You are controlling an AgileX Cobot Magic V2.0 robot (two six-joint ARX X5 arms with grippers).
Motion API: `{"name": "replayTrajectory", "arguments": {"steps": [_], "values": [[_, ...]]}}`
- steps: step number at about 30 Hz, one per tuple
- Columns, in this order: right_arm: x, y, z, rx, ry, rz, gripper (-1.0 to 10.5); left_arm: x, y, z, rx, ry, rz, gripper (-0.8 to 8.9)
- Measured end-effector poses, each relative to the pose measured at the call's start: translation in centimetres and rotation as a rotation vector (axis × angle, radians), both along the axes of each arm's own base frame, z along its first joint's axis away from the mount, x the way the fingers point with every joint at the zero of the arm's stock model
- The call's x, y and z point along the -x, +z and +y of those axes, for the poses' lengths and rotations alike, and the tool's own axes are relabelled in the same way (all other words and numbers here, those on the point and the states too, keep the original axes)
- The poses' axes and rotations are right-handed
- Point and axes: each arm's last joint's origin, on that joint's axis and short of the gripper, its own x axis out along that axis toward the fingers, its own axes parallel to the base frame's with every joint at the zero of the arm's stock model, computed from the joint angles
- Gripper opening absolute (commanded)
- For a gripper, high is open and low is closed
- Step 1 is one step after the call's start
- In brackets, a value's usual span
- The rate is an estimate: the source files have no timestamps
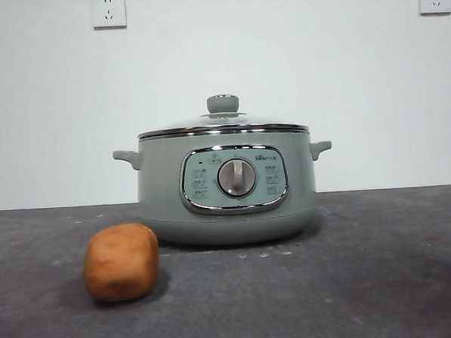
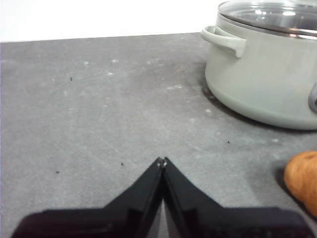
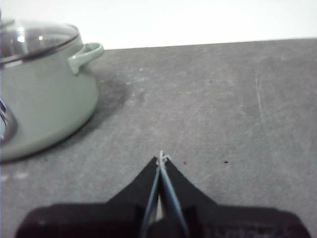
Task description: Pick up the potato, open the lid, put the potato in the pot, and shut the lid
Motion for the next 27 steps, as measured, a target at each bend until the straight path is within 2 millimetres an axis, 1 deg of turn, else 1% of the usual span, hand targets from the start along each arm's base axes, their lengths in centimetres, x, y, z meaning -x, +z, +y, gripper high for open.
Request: {"name": "replayTrajectory", "arguments": {"steps": [3, 6, 10, 13, 18, 22, 27], "values": [[0.0, 0.2, 0.0, -0.070, -0.012, 0.005, -0.1, 0.0, 0.0, 0.0, 0.040, 0.008, 0.011, -0.06], [0.3, 1.5, 0.0, -0.109, -0.015, -0.028, -0.1, 0.2, 0.8, 0.0, 0.075, 0.015, 0.019, -0.07], [0.8, 4.2, 0.0, -0.136, -0.010, -0.098, -0.1, 0.5, 3.8, 0.0, 0.114, 0.010, -0.034, -0.07], [1.1, 6.1, 0.1, -0.154, 0.014, -0.099, -0.1, 0.8, 5.7, -0.2, 0.138, -0.030, -0.038, -0.07], [1.4, 8.9, 0.3, -0.169, 0.102, -0.010, -0.1, 1.1, 8.9, -0.3, 0.154, -0.087, 0.011, -0.07], [1.4, 11.8, 0.5, -0.158, 0.156, 0.080, -0.1, 1.2, 12.2, -0.5, 0.165, -0.152, 0.034, -0.06], [1.5, 15.6, 0.6, -0.102, 0.198, 0.147, -0.1, 1.2, 15.4, -0.6, 0.161, -0.198, 0.070, -0.06]]}}
